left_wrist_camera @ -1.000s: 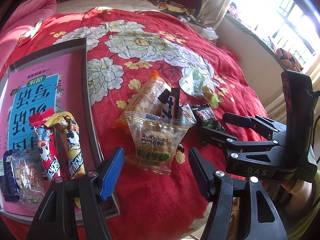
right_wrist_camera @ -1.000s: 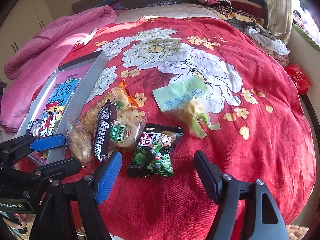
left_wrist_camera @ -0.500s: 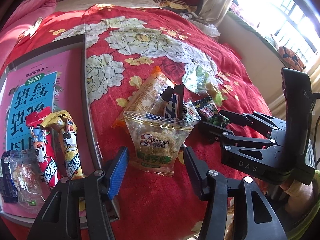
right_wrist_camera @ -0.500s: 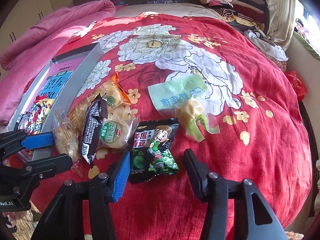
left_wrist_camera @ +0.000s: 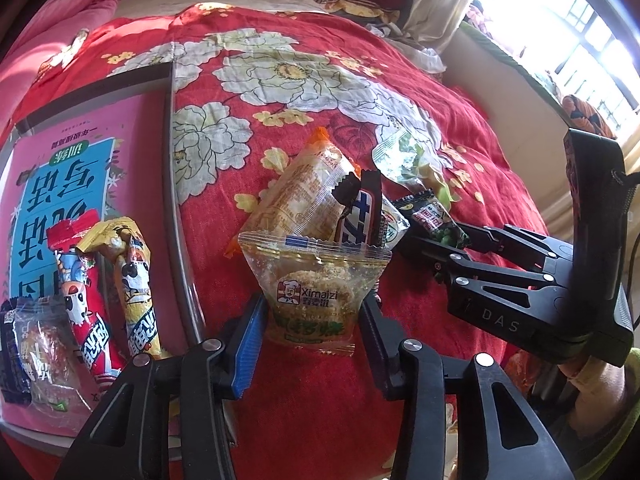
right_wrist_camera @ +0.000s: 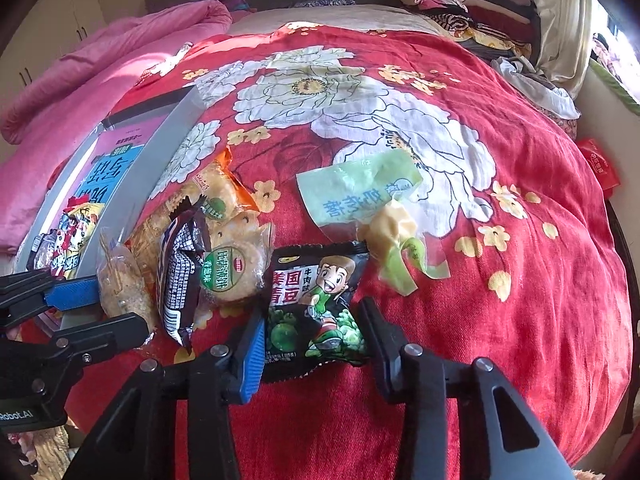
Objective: Organize snacks
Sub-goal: 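Grasp the Ximaizi cup bag with the left tool while the right tool grasps the green pea packet, then lift the Ximaizi bag toward the tray with the left tool while the right tool carries the green packet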
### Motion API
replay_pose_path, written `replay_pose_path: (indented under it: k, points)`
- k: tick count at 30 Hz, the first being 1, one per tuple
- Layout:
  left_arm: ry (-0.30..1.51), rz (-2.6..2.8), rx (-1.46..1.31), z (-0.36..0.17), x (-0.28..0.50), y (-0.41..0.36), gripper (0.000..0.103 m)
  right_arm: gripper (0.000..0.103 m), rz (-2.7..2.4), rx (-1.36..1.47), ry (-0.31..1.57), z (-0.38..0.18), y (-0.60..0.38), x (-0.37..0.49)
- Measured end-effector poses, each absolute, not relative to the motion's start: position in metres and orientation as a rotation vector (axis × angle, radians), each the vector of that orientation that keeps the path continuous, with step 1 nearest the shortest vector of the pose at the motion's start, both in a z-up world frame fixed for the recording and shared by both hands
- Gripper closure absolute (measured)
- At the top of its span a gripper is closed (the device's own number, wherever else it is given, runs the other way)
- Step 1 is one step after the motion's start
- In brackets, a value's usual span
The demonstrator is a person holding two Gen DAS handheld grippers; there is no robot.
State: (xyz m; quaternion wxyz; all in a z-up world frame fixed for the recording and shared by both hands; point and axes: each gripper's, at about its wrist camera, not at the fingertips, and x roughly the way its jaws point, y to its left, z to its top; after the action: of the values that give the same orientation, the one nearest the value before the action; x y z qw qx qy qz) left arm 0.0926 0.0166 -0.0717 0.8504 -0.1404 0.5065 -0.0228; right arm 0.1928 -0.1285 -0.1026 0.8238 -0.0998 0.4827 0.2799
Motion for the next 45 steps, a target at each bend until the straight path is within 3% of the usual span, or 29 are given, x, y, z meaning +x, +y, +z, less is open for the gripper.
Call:
replay_pose_path:
  k: [12, 45]
  points:
    - [1.016, -0.082, -0.304, -0.059, 0.084, 0.016, 0.061, 0.060, 0.643, 0.093, 1.062, -0.093, -0.165, 0.199]
    - [0.914, -0.030, -0.368, -0.021, 0.049, 0.047, 0.061, 0.060, 0.762, -0.100, 0.772, -0.035, -0.130, 0.141]
